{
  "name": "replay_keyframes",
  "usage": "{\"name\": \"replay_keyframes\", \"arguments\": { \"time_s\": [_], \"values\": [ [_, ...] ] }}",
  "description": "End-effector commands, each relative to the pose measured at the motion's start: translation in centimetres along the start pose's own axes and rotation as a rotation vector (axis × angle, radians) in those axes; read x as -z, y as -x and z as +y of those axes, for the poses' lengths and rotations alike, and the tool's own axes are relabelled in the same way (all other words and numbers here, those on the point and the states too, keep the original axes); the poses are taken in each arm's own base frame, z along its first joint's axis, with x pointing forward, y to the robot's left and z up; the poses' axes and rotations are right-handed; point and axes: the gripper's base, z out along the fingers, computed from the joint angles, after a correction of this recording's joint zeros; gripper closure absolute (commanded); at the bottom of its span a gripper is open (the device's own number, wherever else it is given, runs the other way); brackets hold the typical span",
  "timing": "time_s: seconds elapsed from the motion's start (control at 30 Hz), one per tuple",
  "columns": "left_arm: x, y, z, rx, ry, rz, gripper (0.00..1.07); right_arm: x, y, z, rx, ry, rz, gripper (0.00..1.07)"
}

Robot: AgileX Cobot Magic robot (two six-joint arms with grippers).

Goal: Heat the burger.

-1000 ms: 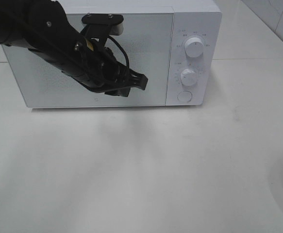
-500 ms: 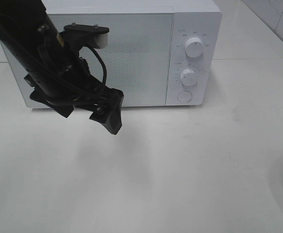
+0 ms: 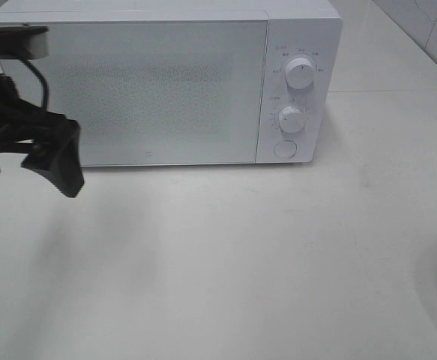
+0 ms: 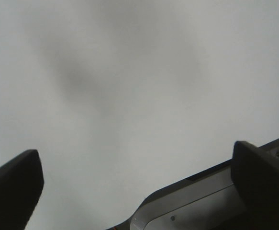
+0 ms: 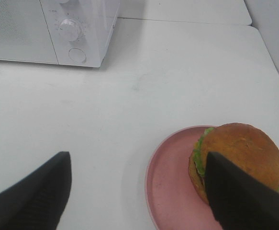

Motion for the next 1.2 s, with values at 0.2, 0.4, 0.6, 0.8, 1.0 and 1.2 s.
{"name": "replay_keyframes", "arguments": {
  "time_s": [0.2,0.4,0.6,0.8,1.0,1.2],
  "values": [
    [2.4,-4.4,4.4,0.166,0.043,-0.029,0.07,0.3,-0.2,0.0,-0.006,-0.002,-0.034,0.32],
    [4.1,-8.6,6.1,0.265,0.073,-0.082,0.07,0.3,-0.2,0.0,-0.006,-0.002,-0.034,0.32],
    [5.0,-12.8,6.4,0.319,0.112,-0.156,0.07,0.3,-0.2,0.0,-0.006,-0.002,-0.034,0.32],
    [4.6,-17.1,5.7,0.311,0.148,-0.22,0.07,0.3,-0.2,0.0,-0.006,-0.002,-0.034,0.32],
    [4.0,-19.6,5.2,0.297,0.168,-0.301,0.07,0.3,-0.2,0.0,-0.006,-0.002,-0.034,0.32],
    [5.5,-21.7,4.3,0.268,0.192,-0.471,0.07,0.3,-0.2,0.0,-0.005,-0.002,-0.034,0.32]
  ]
}}
